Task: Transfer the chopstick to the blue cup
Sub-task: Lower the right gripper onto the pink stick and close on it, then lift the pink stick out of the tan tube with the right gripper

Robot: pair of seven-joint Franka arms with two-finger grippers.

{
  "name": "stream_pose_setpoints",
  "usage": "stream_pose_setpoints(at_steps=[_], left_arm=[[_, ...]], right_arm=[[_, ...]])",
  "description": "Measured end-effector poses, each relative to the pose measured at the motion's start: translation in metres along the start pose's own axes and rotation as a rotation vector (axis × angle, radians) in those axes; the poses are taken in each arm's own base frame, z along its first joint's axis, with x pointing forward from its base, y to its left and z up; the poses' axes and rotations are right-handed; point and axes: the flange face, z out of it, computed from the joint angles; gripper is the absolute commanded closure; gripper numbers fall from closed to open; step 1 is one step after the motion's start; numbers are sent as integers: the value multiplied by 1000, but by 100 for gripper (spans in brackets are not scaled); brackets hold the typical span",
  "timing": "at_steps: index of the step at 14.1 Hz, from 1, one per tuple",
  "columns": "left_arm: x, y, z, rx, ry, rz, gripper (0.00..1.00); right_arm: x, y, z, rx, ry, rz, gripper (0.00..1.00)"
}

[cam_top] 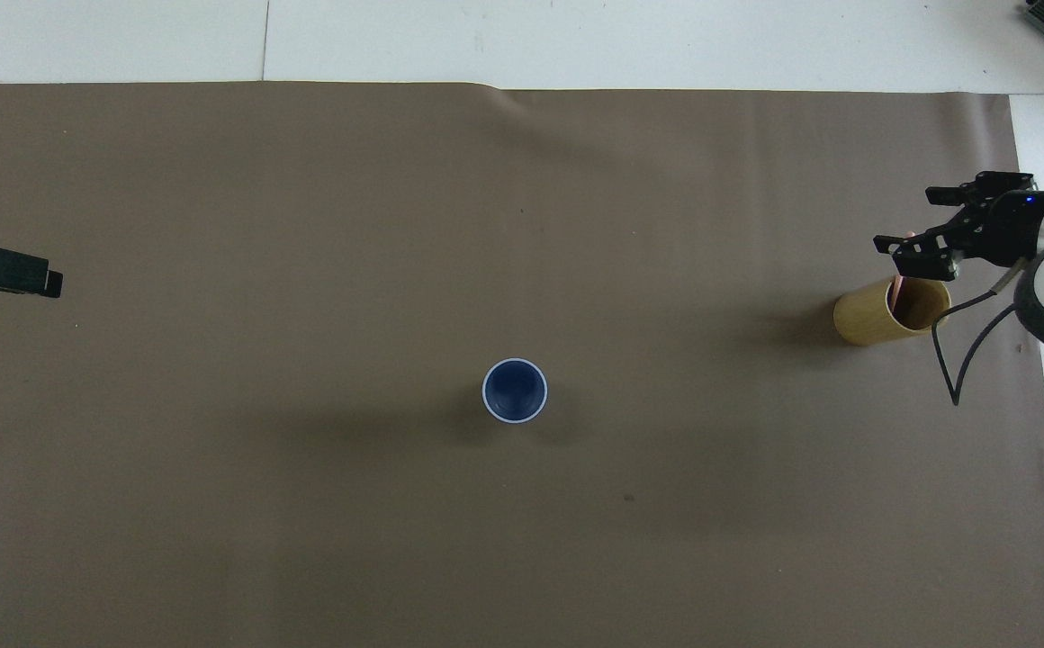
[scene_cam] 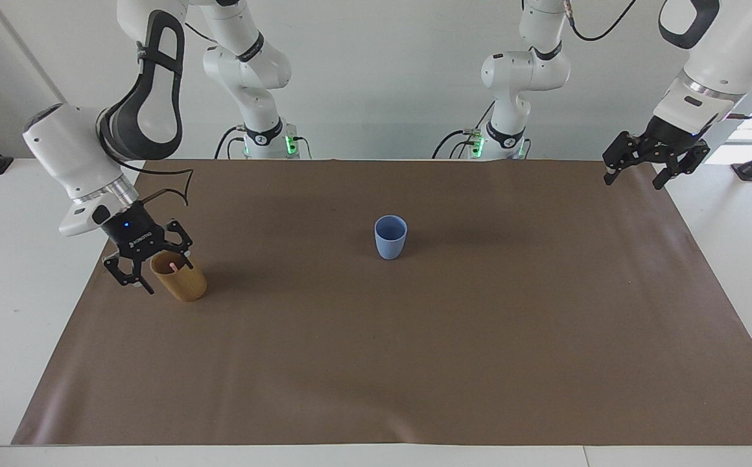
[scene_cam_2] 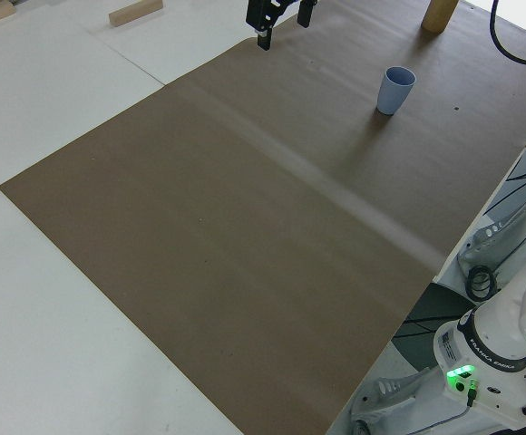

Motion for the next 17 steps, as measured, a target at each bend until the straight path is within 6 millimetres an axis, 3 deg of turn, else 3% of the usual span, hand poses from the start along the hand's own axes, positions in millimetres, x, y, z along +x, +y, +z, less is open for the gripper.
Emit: stream_pose_setpoints(at_steps=[1, 4, 13, 17], left_arm=[[0, 0, 0, 0, 0, 0, 0], [0, 0, 0, 0, 0, 0, 0], [0, 0, 0, 0, 0, 0, 0], [0, 0, 0, 0, 0, 0, 0]], right_arm=[[-1, -1, 0, 12, -5, 1, 69], [-3, 1, -3, 13, -5, -20, 98], [8, 8, -20, -16, 20, -40, 100], [28, 1, -39, 1, 30, 29, 100]])
